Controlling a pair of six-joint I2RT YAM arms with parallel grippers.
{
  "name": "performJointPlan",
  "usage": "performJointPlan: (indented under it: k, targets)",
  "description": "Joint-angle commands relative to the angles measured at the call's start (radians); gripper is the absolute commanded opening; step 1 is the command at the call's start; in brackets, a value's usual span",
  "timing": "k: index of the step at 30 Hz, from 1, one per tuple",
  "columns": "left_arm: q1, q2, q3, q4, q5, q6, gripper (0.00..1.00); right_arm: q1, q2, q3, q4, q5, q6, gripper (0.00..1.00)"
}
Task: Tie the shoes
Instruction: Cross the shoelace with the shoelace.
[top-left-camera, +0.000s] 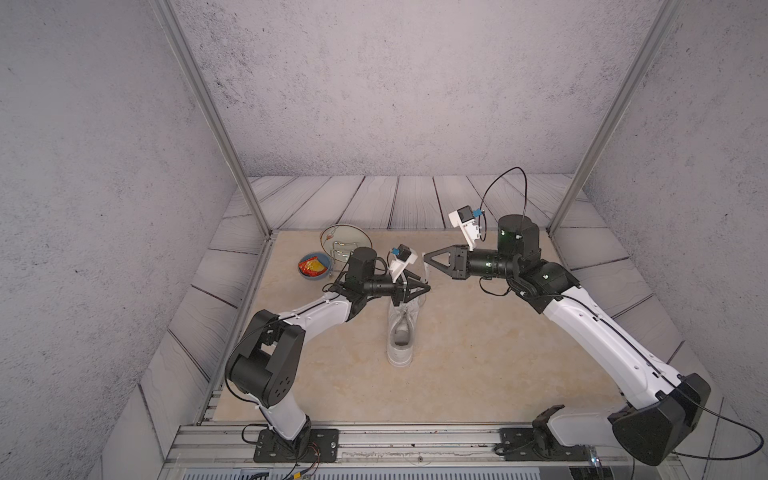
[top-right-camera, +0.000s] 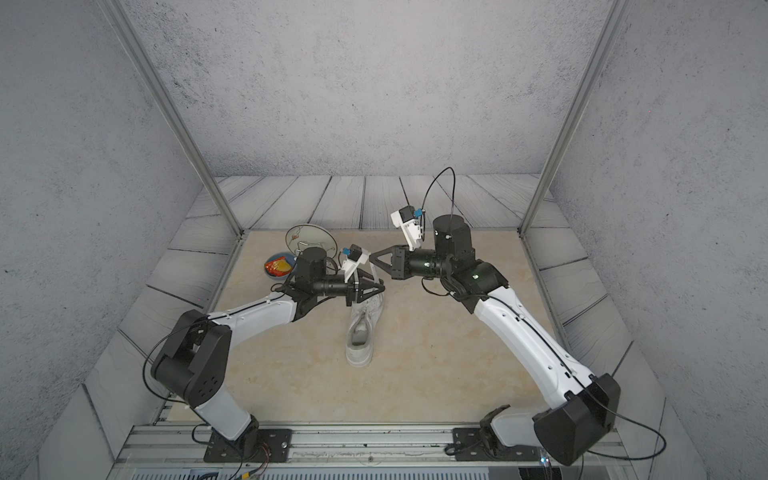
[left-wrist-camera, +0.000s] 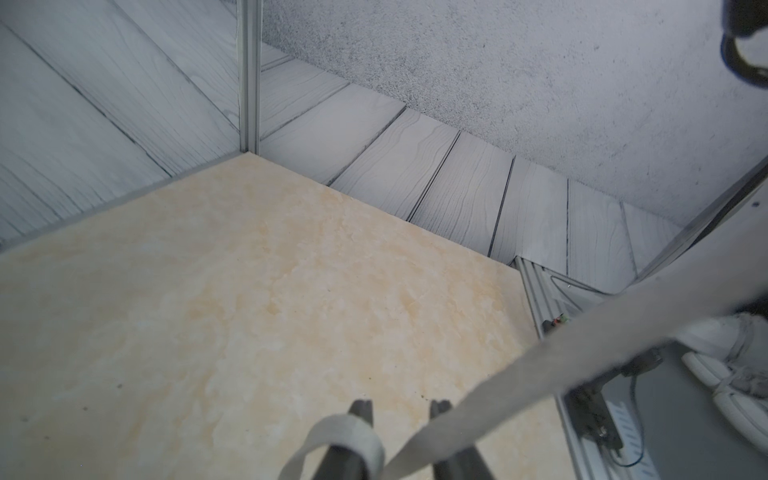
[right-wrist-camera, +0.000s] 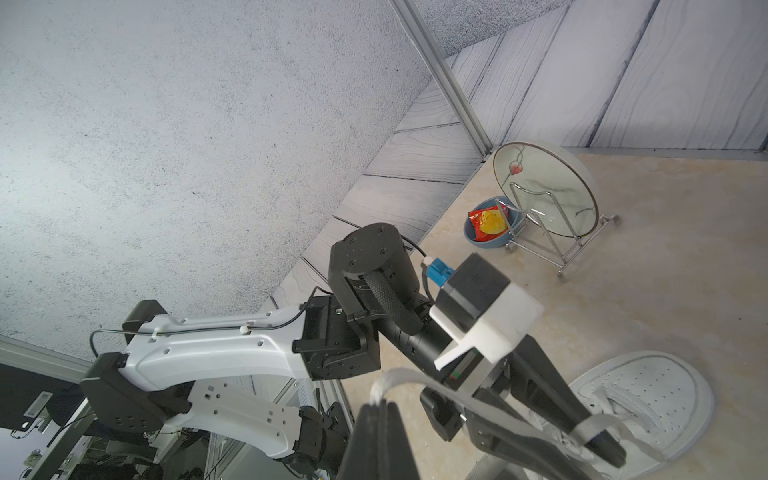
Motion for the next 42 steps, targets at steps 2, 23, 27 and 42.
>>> performJointPlan:
  k: [2, 23, 27, 42]
  targets:
    - [-0.003, 0.009, 0.024, -0.001, 0.025, 0.003, 0.05, 0.004, -0.012, 0.023, -0.011, 0.004, -0.038, 0.00]
    - [-0.003, -0.019, -0.003, -0.005, 0.087, 0.033, 0.00, -0.049, 0.326, 0.007, 0.171, 0.383, -0.596, 0.00]
    - [-0.002, -0.020, -0.003, -0.005, 0.082, 0.025, 0.00, -0.051, 0.430, -0.001, 0.208, 0.361, -0.551, 0.00]
    - [0.001, 0.038, -0.004, 0.036, 0.003, -0.080, 0.00, -0.154, 0.602, -0.021, 0.135, 0.435, -0.442, 0.45]
